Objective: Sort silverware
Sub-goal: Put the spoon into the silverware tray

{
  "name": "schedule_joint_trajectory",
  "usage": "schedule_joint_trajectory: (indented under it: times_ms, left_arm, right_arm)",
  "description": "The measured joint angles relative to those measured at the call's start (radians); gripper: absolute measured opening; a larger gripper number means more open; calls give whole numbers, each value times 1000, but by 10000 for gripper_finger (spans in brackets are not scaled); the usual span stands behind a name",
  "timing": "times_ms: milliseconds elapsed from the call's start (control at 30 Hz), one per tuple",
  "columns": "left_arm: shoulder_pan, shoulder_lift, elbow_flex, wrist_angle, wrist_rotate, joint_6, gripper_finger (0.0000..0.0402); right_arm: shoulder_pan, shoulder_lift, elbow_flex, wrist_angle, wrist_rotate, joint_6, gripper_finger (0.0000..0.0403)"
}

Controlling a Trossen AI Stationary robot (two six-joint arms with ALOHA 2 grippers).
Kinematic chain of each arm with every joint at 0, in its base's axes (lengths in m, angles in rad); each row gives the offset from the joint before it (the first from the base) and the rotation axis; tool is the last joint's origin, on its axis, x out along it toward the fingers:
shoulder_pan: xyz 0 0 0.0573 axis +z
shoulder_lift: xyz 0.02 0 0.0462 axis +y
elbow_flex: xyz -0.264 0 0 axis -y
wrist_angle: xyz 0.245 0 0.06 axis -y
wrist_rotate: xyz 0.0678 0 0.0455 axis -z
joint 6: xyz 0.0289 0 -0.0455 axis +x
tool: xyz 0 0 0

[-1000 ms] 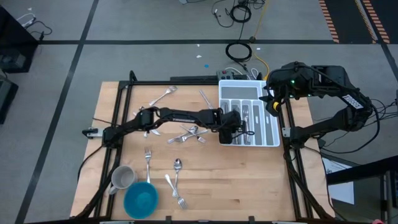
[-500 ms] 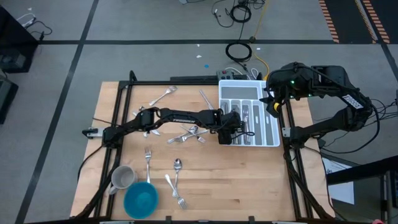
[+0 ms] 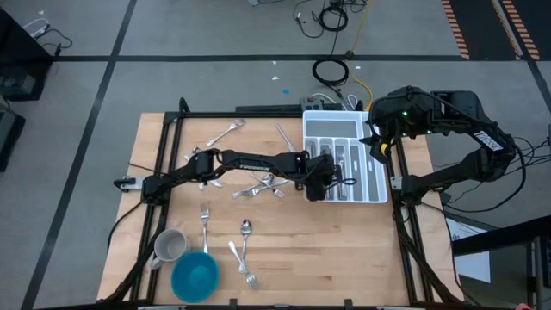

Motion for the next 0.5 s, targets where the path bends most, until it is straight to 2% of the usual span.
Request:
schedule_joint_trajectory:
  times_ms: [67, 200, 300, 400, 500]
  left_arm:
    - [-1, 0, 0, 8, -35, -32, 116]
    - [-8, -27, 0, 27, -182, -87, 117]
    - [-8, -91, -2, 31, -208, -166, 118]
    - [-12, -164, 0, 21, -238, -331, 118]
    - [-14, -242, 0, -55, -337, -566, 118]
  right_arm:
    - [0, 0, 0, 0, 1, 0, 279]
    - [0, 0, 0, 0, 3, 0, 285]
    - [0, 0, 0, 0, 7, -12, 286]
    - [0, 0, 0, 1, 12, -20, 286]
    - [0, 0, 0, 0, 25, -23, 286]
